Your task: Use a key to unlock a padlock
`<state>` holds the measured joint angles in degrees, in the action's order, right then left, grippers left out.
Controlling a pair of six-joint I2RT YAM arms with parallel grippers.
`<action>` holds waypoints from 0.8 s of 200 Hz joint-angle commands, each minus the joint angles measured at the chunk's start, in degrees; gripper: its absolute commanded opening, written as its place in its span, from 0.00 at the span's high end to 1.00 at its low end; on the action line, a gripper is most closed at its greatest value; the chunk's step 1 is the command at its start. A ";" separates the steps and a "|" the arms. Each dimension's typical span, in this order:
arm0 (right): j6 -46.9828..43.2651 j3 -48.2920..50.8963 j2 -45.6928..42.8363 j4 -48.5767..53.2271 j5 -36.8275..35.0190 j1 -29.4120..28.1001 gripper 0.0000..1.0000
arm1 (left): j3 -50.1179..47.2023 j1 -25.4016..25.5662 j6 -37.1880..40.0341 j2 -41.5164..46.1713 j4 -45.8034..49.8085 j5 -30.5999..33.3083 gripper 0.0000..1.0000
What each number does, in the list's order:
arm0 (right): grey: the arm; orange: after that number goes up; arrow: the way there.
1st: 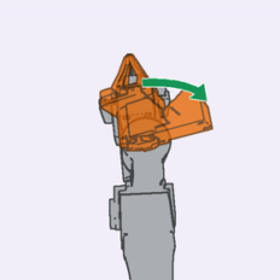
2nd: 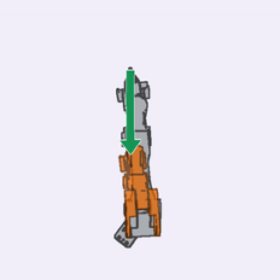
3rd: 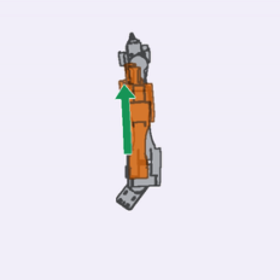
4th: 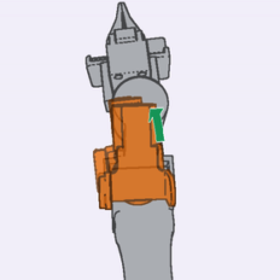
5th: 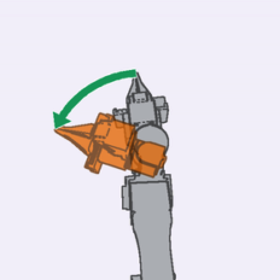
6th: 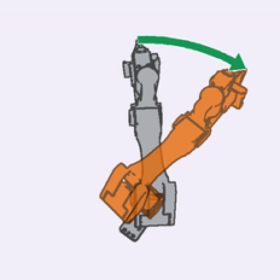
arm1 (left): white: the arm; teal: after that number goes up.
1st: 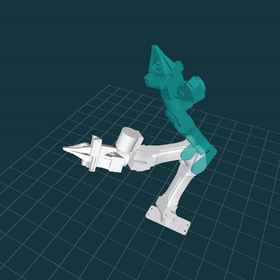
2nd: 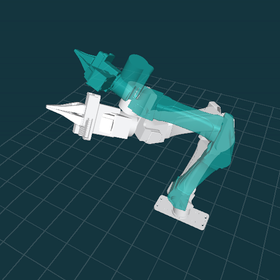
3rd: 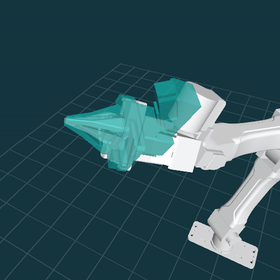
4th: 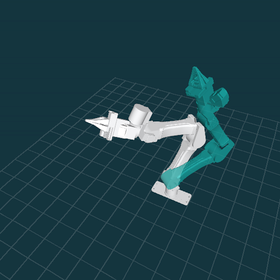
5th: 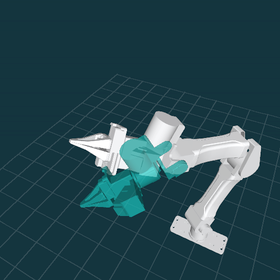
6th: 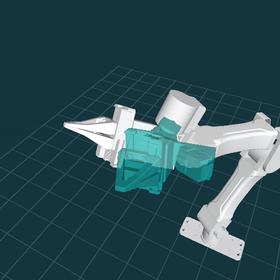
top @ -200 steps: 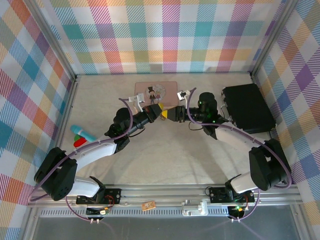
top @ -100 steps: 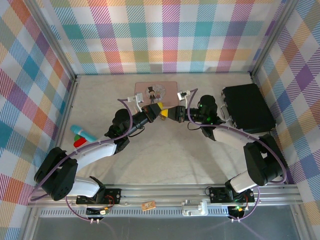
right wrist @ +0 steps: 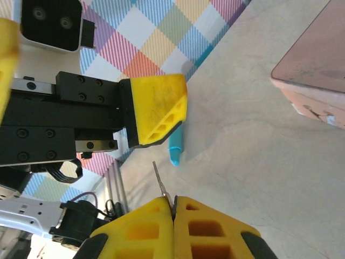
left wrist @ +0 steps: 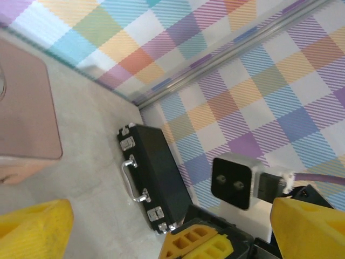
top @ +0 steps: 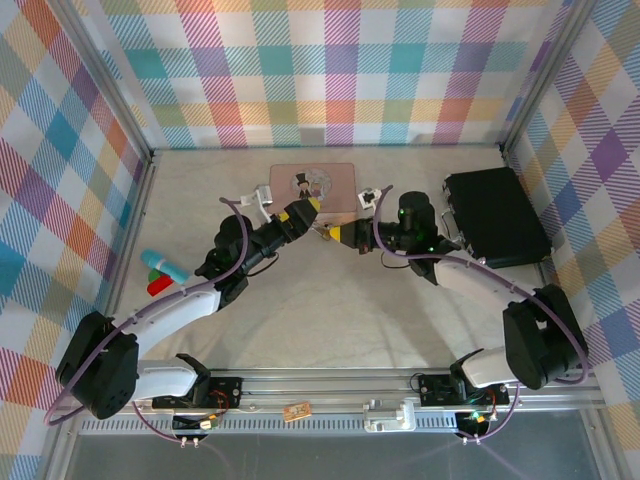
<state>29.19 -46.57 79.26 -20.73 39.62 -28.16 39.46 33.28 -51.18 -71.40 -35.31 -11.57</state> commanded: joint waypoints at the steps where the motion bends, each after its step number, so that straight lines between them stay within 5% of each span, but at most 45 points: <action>1: -6.49 -0.95 -2.37 3.87 -3.44 -0.04 1.00 | 2.10 -0.23 -3.88 -0.35 3.58 -2.66 0.09; 46: -6.05 -0.15 -2.93 1.14 -5.54 -0.41 1.00 | 1.95 0.41 -10.29 -5.07 -6.26 -5.60 0.25; 108: 9.66 -1.34 1.14 -5.55 -1.06 -0.40 1.00 | 3.06 1.33 -9.37 -9.79 -13.17 -6.82 0.40; 160: 15.35 -1.25 2.45 -8.71 -1.21 -0.41 1.00 | 3.83 1.88 -9.82 -11.66 -16.28 -8.07 0.66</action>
<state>40.12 -46.57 80.93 -24.95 36.88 -28.18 41.21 34.65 -60.88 -82.59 -47.00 -17.82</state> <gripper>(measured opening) 0.055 0.374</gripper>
